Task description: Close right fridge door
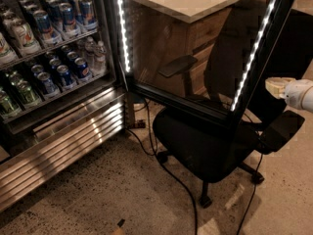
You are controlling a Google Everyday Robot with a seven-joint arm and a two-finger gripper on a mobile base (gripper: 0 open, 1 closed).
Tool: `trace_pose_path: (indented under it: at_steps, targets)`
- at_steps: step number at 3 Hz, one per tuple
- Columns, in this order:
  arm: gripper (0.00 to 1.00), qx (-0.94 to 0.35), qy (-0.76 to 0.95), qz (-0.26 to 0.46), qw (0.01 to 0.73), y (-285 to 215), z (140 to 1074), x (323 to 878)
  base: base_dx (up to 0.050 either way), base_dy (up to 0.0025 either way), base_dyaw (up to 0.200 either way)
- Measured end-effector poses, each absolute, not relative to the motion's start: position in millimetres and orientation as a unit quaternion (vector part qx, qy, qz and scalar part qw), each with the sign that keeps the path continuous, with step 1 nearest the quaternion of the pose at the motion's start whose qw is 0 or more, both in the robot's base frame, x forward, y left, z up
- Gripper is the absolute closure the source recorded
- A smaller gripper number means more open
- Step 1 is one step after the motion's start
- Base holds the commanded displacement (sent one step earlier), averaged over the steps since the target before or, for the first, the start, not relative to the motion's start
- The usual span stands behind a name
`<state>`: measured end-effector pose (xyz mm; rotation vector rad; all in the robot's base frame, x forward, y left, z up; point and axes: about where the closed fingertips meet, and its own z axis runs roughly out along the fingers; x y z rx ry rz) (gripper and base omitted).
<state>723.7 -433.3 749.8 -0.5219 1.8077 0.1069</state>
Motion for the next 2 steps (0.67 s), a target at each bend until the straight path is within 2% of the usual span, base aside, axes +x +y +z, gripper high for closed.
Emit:
trace_pose_path:
  at_steps: [2]
  targets:
    - [1.00,-0.234,0.760,0.042,0.604,-455,747,749,0.000,0.00000,0.000]
